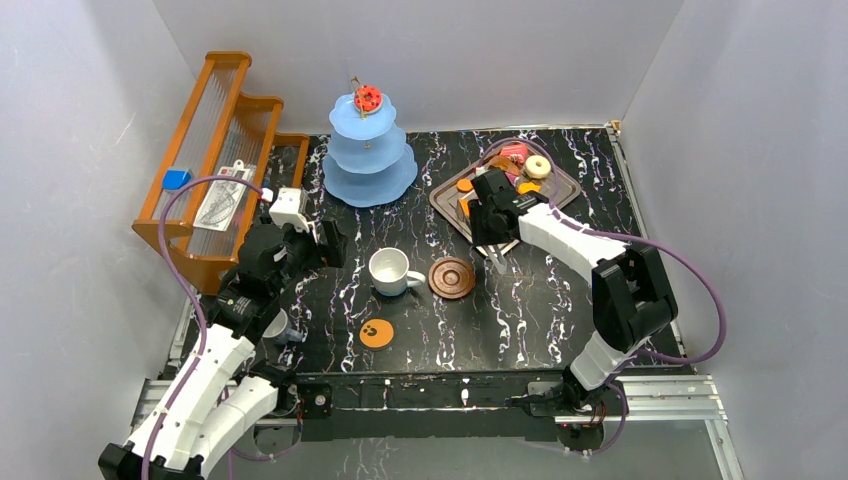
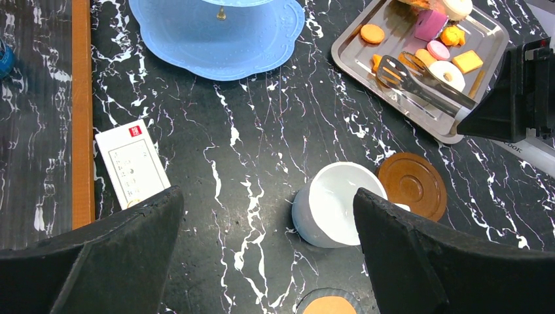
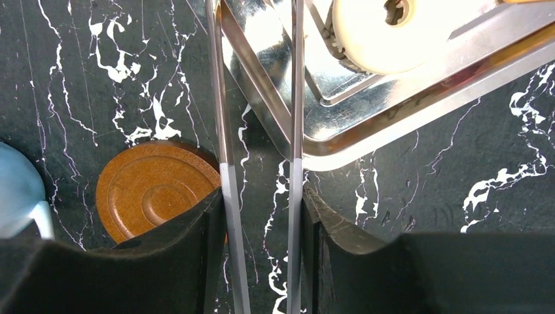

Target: Serve the afternoon tea

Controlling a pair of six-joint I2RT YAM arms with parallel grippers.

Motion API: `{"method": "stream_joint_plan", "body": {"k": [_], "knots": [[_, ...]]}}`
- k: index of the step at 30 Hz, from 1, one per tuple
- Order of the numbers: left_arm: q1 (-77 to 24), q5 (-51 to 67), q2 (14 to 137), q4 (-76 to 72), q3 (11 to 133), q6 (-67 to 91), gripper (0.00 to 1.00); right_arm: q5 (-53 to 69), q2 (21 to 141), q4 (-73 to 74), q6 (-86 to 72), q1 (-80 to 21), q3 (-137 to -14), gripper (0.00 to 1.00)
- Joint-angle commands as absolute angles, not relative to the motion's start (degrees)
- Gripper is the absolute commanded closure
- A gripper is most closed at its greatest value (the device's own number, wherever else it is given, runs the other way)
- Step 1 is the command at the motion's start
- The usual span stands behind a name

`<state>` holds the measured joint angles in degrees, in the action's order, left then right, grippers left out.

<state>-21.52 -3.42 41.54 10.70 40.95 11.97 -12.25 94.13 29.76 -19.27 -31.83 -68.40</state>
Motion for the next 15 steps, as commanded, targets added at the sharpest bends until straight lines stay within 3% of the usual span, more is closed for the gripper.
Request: {"method": "stream_joint_plan", "body": {"k": [1,15], "knots": [[-21.8,-3.5,40.7,9.7,41.0,11.3,0.02,-12.9,92.0,28.2,-18.2,-31.5,-71.3,0.61],[-21.8,-3.7,40.4,9.7,41.0,11.3,0.02,-11.8,90.2,28.2,-17.7,-31.5,-71.1,0.71]]}}
